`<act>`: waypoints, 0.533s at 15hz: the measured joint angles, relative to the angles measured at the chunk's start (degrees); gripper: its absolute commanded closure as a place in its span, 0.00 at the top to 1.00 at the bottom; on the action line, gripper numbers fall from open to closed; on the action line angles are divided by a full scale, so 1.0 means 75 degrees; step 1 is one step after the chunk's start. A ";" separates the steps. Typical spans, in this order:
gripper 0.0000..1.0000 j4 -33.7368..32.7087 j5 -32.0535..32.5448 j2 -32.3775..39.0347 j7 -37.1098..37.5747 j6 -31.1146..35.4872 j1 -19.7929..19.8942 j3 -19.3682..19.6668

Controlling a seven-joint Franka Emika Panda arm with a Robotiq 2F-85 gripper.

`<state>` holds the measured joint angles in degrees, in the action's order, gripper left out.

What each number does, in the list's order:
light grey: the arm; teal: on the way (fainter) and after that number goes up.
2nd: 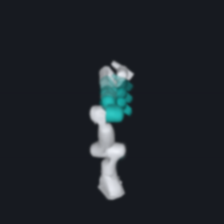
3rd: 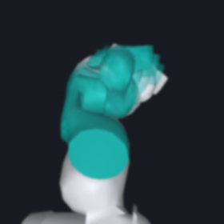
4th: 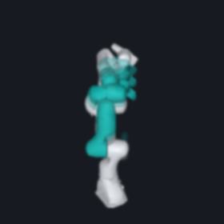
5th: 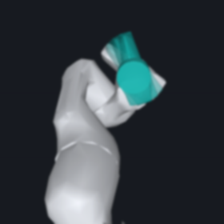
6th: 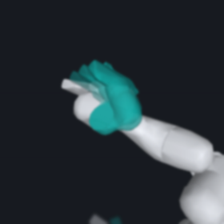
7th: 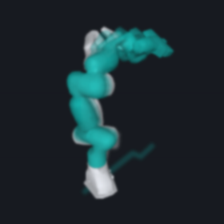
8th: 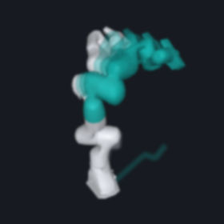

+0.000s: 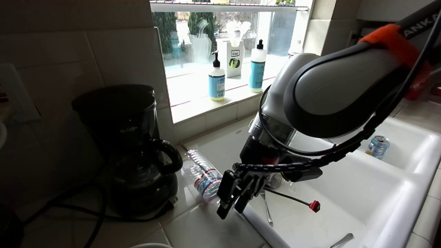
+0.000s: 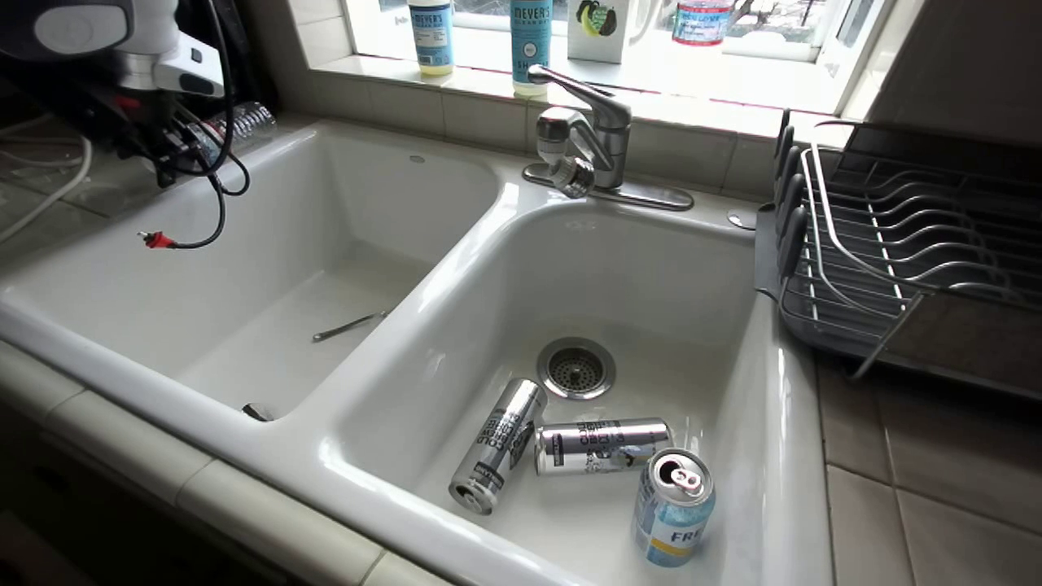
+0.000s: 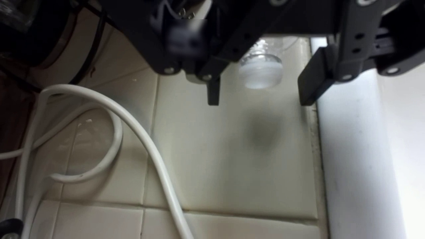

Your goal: Make the plastic bottle stand upright

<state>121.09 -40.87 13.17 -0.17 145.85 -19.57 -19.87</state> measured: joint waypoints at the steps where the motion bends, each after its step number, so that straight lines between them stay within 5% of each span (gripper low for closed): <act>1: 0.53 -0.0014 0.0004 0.0015 0.0014 0.0026 -0.0013 -0.0016; 6: 0.09 -0.0050 0.0123 0.0045 0.0190 0.0323 -0.0087 -0.0049; 8: 0.08 -0.0050 0.0245 0.0064 0.0322 0.0494 -0.0112 -0.0053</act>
<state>120.71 -39.03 13.65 2.24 149.55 -20.41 -20.26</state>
